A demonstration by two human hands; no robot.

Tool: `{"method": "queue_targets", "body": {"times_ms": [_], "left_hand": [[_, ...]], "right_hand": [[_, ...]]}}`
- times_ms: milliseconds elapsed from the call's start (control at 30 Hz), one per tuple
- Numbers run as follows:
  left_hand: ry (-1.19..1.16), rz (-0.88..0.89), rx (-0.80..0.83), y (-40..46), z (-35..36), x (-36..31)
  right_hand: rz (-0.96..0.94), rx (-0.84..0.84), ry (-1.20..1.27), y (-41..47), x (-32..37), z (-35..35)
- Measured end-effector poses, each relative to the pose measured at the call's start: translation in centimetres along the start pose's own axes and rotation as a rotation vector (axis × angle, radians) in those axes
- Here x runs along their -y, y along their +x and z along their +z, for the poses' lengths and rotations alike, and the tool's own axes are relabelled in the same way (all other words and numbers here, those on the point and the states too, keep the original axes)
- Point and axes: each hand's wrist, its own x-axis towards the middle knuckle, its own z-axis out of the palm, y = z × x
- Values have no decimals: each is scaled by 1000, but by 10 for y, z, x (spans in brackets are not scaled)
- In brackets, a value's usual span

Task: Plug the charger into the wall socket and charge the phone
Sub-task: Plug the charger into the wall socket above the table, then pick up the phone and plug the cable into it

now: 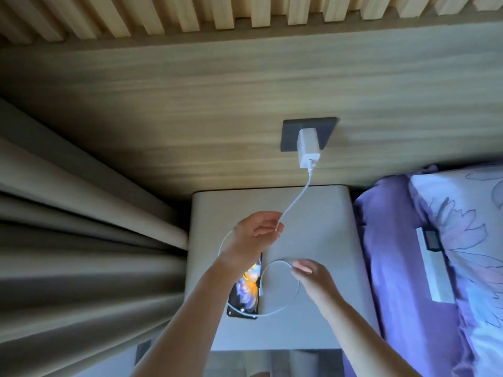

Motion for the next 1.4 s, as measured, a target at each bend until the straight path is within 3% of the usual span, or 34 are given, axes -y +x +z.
{"method": "queue_targets", "body": {"times_ms": [100, 233, 400, 633, 767, 1000, 1100, 1233, 1400], "left_hand": [[9, 21, 39, 6, -5, 2], [-35, 16, 70, 10, -4, 10], [-85, -9, 56, 11, 4, 12], [-95, -60, 19, 9, 6, 7], [-178, -117, -115, 0, -4, 9], [-183, -337, -519, -29, -39, 58], [7, -468, -597, -38, -44, 99], [218, -579, -524, -40, -37, 141], [277, -637, -458, -33, -23, 157]], "right_hand": [[-12, -100, -188, 7, -24, 20], [29, -180, -190, 15, -25, 31], [161, -144, 358, 16, -23, 28], [213, -59, 804, 0, -3, 17], [216, 97, 1065, -18, 10, 7], [100, 329, 1199, -49, 23, -22], [-13, 280, 1093, -54, 31, -41], [-163, 196, 887, -52, 35, -54], [-91, 240, 572, -32, 23, -21]]}}
